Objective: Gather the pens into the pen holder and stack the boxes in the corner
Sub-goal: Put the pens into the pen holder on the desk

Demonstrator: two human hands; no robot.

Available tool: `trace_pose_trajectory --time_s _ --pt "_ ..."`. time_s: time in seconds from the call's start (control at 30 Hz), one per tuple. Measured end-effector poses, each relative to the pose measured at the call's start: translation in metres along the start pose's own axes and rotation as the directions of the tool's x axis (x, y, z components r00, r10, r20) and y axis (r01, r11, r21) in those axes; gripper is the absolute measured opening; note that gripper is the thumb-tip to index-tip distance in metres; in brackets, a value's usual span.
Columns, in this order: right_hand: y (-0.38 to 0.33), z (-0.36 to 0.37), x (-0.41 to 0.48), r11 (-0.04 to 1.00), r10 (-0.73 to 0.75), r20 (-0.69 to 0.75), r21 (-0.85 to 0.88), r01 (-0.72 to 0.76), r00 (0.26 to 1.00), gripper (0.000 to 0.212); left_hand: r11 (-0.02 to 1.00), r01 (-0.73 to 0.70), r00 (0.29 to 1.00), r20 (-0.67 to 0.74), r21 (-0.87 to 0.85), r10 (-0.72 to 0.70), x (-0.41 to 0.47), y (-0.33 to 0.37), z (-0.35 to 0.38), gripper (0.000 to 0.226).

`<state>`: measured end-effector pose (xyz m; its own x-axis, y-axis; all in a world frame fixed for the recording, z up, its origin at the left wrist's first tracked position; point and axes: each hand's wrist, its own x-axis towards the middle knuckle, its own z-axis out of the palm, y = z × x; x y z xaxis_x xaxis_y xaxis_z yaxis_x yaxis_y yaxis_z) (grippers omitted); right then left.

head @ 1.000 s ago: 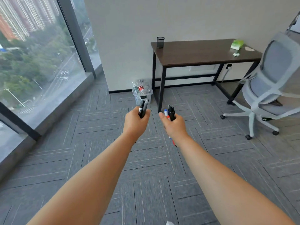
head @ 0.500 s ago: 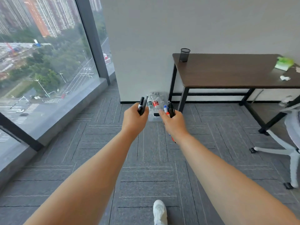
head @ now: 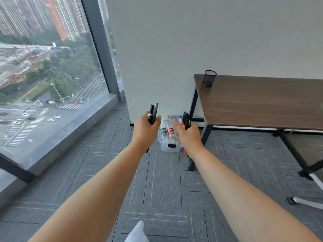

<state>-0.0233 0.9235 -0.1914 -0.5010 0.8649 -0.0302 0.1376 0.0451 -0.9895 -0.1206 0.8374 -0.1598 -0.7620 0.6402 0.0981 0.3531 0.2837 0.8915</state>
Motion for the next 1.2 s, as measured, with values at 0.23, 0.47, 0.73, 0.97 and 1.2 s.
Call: trace_pose_trajectory --time_s 0.23,0.47,0.73,0.97,1.2 --pt "-0.007 0.012 0.095 1.0 -0.015 -0.101 0.011 0.016 0.995 0.04 0.999 -0.027 0.996 0.087 -0.048 0.031 0.108 -0.011 0.029 0.038" --pt "-0.022 0.047 0.223 1.0 0.015 -0.22 0.005 -0.014 0.975 0.038 0.992 -0.1 0.977 0.183 -0.076 0.112 0.26 -0.02 0.046 0.036" --pt "-0.042 0.077 0.346 0.996 0.084 -0.374 0.03 -0.078 0.924 0.028 0.99 -0.094 0.951 0.286 -0.108 0.121 0.398 -0.018 0.067 0.031" --pt "-0.036 0.076 0.425 0.993 0.079 -0.478 0.114 -0.027 0.875 0.033 0.985 -0.085 0.943 0.308 -0.152 0.129 0.473 -0.014 0.113 0.025" --pt "-0.028 0.035 0.526 0.996 0.061 -0.559 0.084 -0.017 0.827 0.041 0.969 -0.081 0.926 0.343 -0.234 0.16 0.552 0.015 0.185 0.027"
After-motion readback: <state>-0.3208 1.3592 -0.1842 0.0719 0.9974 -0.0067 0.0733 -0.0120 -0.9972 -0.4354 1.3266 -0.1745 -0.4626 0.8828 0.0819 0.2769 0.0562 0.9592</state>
